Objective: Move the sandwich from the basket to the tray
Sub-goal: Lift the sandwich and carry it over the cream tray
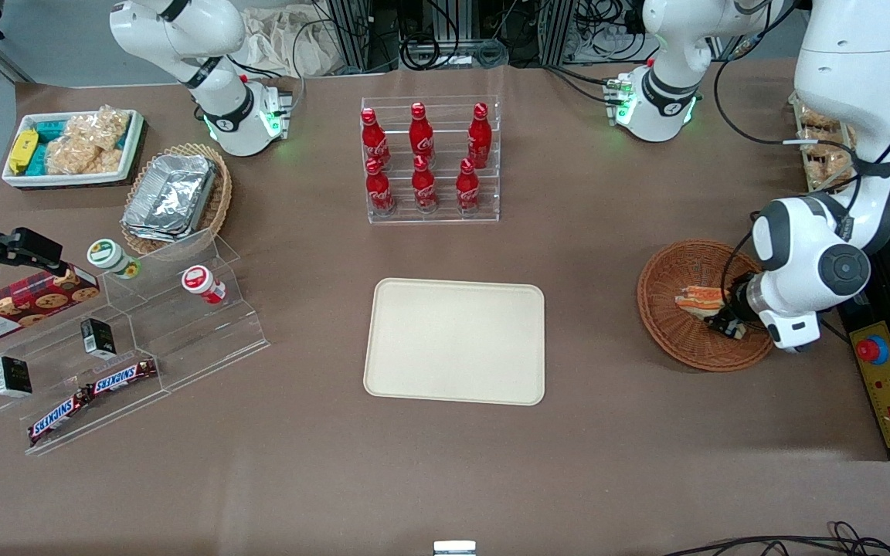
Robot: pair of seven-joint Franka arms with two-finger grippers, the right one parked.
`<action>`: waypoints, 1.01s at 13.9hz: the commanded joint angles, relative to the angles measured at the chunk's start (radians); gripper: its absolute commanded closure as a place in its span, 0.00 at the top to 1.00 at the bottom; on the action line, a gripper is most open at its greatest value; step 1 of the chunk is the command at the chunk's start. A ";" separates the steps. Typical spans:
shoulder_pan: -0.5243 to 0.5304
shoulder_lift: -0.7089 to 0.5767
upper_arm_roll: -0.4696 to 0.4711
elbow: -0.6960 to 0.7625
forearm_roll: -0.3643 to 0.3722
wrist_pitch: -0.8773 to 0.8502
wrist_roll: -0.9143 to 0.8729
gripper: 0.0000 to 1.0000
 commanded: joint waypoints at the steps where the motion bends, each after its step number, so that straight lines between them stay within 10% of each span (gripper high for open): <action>1: -0.003 -0.019 -0.010 0.153 0.020 -0.250 0.009 0.00; 6: -0.031 -0.015 -0.095 0.475 0.014 -0.617 0.066 0.00; 14: -0.214 0.253 -0.352 0.780 0.085 -0.555 0.075 0.00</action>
